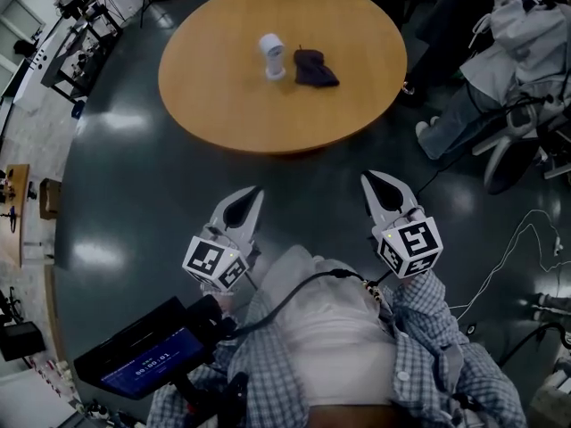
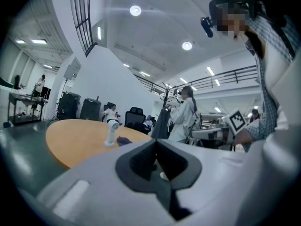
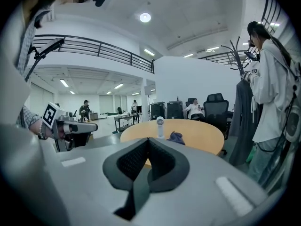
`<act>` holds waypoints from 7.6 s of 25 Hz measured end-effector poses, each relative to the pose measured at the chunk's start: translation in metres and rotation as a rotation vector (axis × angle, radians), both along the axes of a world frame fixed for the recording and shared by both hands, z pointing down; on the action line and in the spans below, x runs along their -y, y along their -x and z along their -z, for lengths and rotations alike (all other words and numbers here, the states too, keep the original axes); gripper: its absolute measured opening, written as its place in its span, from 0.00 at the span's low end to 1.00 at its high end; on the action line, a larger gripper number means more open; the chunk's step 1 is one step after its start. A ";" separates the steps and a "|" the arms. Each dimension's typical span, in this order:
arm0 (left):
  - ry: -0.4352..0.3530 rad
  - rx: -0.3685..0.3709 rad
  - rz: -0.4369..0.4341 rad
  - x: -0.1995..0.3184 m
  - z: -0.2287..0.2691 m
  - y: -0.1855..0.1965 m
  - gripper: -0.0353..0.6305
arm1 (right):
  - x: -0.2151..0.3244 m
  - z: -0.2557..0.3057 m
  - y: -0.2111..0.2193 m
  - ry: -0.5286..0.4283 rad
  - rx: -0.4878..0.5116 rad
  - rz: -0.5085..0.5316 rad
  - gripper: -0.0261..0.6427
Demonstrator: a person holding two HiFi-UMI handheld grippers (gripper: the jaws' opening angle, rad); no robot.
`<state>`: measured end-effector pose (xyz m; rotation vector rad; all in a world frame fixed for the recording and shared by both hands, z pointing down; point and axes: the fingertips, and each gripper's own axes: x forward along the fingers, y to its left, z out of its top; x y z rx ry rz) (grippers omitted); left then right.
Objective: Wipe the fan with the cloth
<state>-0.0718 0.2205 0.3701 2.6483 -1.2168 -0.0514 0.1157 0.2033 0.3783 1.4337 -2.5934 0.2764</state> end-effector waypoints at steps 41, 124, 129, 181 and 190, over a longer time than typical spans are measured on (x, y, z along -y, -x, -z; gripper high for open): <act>0.084 0.122 -0.096 0.289 -0.068 -0.010 0.05 | 0.281 -0.052 0.003 0.144 -0.048 -0.058 0.05; -0.114 0.023 0.059 0.387 0.034 -0.010 0.27 | 0.359 0.140 0.170 -0.070 0.125 0.572 0.15; -0.152 -0.066 0.047 0.390 0.052 -0.008 0.26 | 0.387 0.130 0.149 0.021 0.246 0.490 0.15; -0.213 -0.122 -0.104 0.386 0.079 -0.008 0.26 | 0.401 0.099 0.109 -0.146 0.043 0.547 0.15; -0.214 -0.063 -0.218 0.378 0.073 -0.031 0.26 | 0.404 0.192 0.176 -0.291 0.103 0.866 0.15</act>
